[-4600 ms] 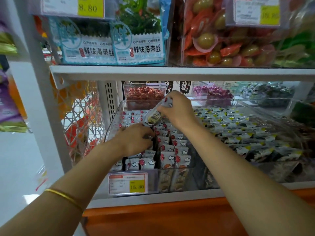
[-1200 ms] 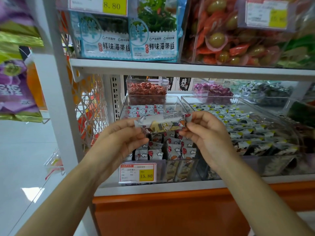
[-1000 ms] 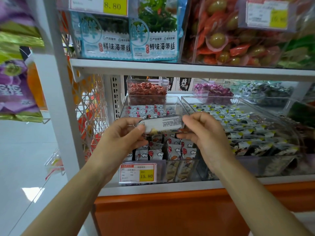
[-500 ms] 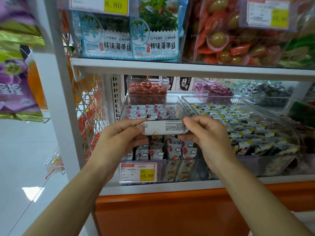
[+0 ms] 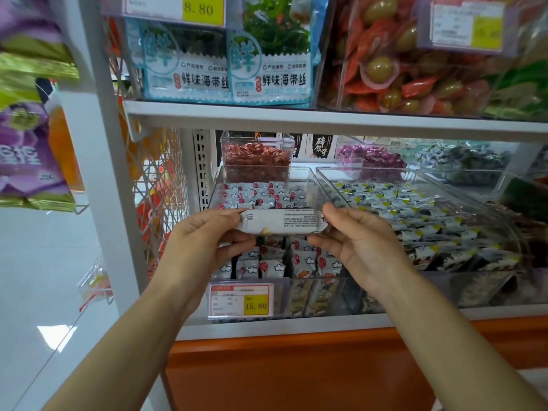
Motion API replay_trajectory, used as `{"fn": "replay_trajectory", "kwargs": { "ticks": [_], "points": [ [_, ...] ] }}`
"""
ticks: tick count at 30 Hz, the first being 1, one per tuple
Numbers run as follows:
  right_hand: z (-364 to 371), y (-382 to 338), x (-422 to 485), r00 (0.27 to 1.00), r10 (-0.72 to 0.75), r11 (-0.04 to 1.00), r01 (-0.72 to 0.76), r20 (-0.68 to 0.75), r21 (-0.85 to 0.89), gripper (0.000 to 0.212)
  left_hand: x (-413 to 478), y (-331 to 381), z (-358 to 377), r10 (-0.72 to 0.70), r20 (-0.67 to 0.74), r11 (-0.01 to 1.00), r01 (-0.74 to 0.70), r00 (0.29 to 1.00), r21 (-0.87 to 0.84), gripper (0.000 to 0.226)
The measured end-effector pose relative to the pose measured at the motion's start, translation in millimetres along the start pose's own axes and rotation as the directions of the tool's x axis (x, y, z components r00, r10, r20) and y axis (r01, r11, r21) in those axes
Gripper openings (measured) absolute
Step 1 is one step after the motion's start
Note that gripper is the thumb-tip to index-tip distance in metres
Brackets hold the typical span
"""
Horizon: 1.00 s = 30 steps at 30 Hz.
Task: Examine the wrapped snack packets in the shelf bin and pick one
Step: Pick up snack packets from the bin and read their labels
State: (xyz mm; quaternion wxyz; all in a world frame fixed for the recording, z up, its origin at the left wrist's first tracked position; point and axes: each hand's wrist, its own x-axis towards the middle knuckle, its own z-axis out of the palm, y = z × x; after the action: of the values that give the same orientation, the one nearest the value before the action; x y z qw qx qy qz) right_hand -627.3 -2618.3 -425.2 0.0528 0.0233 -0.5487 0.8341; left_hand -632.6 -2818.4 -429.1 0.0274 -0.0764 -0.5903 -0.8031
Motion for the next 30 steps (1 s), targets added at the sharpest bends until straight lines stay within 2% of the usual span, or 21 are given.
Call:
{"fn": "replay_trajectory", "kwargs": {
  "ticks": [5, 9, 12, 17, 22, 26, 30],
  "points": [
    [0.0, 2.3, 0.8, 0.997, -0.074, 0.996, 0.073, -0.014, -0.053, 0.017, 1.4, -2.4, -2.1, -0.004, 0.028, 1.0, 0.003, 1.0, 0.011, 0.036],
    [-1.5, 3.4, 1.0, 0.983, -0.184, 0.966, 0.185, 0.023, -0.179, 0.009, 2.3, -4.2, -5.1, -0.01, 0.074, 0.999, 0.006, 0.997, 0.05, 0.02],
    [-0.3, 3.8, -1.3, 0.967, -0.243, 0.905, 0.255, 0.077, -0.34, 0.013, 2.0, -6.3, -3.4, 0.031, 0.068, 0.991, -0.039, 0.997, 0.129, 0.032],
    [2.5, 6.1, -0.7, 0.925, -0.372, 0.781, 0.357, 0.077, -0.513, 0.005, -2.4, -6.5, 0.3, 0.09, 0.067, 0.96, -0.104, 0.994, 0.261, 0.03],
    [1.0, 11.1, 2.9, 0.885, -0.465, 0.684, 0.362, 0.003, -0.633, 0.021, -8.6, -6.6, 6.9, 0.124, 0.114, 0.878, -0.162, 0.986, 0.451, 0.02],
    [2.5, 10.6, 1.8, 0.896, -0.442, 0.69, 0.37, 0.042, -0.622, 0.02, -8.2, -10.7, 13.3, 0.177, 0.03, 0.879, -0.172, 0.984, 0.444, 0.007],
    [7.2, 11.5, -2.4, 0.92, -0.376, 0.722, 0.366, 0.112, -0.587, 0.012, -4.5, -13.6, 13.6, 0.238, -0.022, 0.849, -0.197, 0.971, 0.49, 0.01]
  ]
}}
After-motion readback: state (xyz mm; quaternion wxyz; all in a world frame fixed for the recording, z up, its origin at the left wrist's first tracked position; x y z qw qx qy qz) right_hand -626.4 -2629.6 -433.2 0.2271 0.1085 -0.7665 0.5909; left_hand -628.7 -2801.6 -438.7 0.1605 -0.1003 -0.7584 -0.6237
